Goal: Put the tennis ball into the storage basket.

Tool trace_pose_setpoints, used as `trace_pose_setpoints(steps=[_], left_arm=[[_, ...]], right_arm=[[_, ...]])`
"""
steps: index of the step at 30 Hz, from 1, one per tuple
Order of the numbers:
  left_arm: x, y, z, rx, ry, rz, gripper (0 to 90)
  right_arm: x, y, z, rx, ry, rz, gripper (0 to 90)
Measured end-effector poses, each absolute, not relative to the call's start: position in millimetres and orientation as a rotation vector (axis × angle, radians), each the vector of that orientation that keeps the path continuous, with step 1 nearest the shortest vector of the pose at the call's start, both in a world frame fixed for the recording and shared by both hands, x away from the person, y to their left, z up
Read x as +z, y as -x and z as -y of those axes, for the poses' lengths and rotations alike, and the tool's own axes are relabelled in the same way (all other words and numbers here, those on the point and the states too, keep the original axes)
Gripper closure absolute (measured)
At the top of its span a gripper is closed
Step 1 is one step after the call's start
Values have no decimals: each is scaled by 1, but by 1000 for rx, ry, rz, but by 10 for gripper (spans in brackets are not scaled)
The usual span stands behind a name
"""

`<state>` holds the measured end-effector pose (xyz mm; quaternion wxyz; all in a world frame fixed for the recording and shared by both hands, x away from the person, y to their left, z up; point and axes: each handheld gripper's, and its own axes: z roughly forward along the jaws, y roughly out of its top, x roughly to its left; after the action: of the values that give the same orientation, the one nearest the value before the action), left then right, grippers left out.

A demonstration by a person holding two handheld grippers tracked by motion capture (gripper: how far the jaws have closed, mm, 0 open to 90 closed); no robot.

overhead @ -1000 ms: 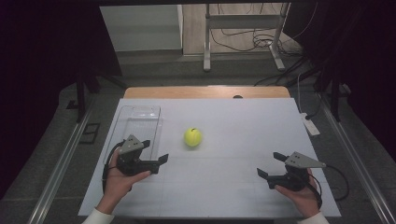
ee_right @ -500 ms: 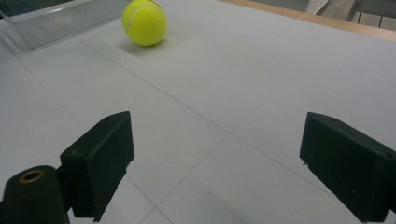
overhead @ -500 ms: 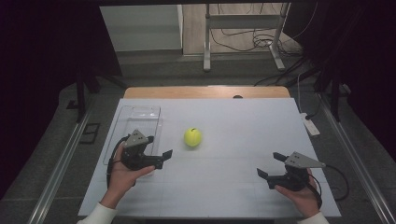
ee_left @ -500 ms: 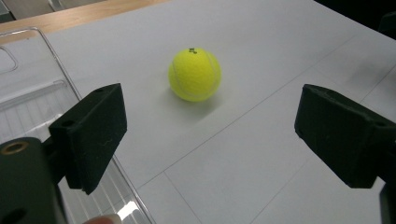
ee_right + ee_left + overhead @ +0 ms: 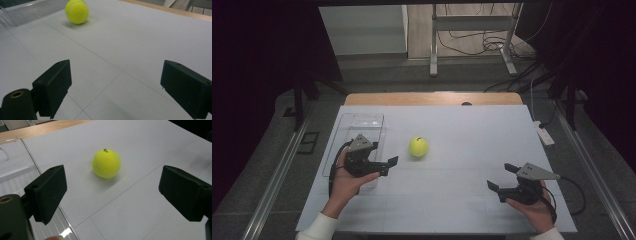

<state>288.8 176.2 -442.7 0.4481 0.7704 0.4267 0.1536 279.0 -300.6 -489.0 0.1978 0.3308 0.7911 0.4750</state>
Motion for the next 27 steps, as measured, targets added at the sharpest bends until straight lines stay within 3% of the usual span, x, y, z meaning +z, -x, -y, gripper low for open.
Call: trace_pose_setpoints(steps=[27], left_arm=[[-441,-314,-164,355,-1954,-1075,56]], right_arm=[[-490,-280,300,1318,-929,-2216,106]])
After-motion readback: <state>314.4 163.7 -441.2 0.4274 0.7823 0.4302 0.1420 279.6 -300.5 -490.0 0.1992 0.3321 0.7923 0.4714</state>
